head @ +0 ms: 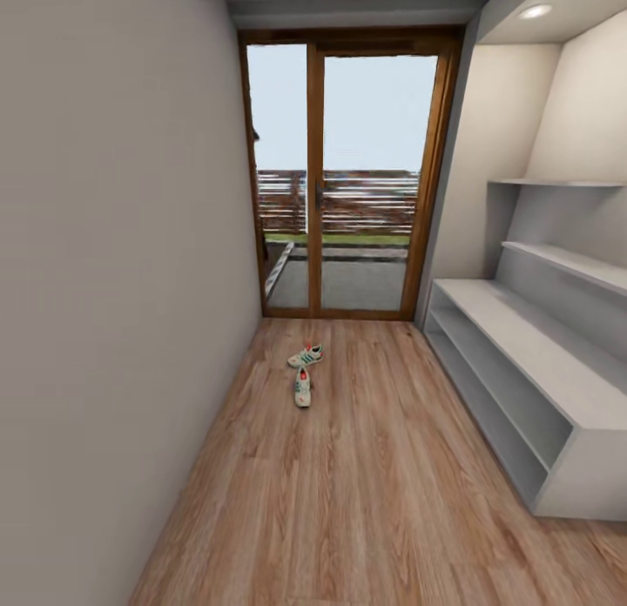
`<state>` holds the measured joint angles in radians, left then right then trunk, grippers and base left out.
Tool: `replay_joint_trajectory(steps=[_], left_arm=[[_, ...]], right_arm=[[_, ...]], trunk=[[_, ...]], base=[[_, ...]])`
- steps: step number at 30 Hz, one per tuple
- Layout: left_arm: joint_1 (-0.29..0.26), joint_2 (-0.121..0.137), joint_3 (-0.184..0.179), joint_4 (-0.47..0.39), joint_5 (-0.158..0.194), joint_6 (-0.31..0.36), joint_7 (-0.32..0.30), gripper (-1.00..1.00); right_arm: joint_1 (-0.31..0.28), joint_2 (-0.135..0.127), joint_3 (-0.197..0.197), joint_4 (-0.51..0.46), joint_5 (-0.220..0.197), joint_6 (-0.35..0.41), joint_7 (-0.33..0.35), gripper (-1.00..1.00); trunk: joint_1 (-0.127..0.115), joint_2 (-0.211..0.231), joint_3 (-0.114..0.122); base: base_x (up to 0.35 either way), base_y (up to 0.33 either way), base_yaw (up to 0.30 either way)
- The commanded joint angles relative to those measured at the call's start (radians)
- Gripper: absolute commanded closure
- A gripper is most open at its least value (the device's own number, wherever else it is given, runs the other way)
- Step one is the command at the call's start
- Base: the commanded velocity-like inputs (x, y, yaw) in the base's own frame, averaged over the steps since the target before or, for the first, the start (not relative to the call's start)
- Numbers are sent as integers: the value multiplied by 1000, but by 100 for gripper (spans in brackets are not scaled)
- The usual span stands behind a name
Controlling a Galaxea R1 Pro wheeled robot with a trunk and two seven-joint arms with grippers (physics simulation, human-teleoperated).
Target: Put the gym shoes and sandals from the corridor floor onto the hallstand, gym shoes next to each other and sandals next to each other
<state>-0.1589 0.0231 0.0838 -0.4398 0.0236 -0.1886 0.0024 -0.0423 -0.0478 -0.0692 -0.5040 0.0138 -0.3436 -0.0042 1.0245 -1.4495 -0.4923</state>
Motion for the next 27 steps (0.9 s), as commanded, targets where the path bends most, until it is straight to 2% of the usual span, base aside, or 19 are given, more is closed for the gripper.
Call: replay_joint_trajectory(steps=[1, 14, 27], left_arm=[[-1, 0, 1, 1, 2, -3, 0, -100], [-1, 0, 1, 1, 2, -4, -1, -100], [-1, 0, 2, 1, 2, -6, -1, -100]], right_arm=[[-1, 0, -1, 1, 2, -3, 0, -100], [-1, 0, -1, 1, 2, -3, 0, -100], [-1, 0, -1, 1, 2, -3, 0, -100]], trunk=[[1, 0, -3], [1, 0, -22], [1, 0, -24]], base=[[338, 0, 0], [338, 0, 0], [339, 0, 0]])
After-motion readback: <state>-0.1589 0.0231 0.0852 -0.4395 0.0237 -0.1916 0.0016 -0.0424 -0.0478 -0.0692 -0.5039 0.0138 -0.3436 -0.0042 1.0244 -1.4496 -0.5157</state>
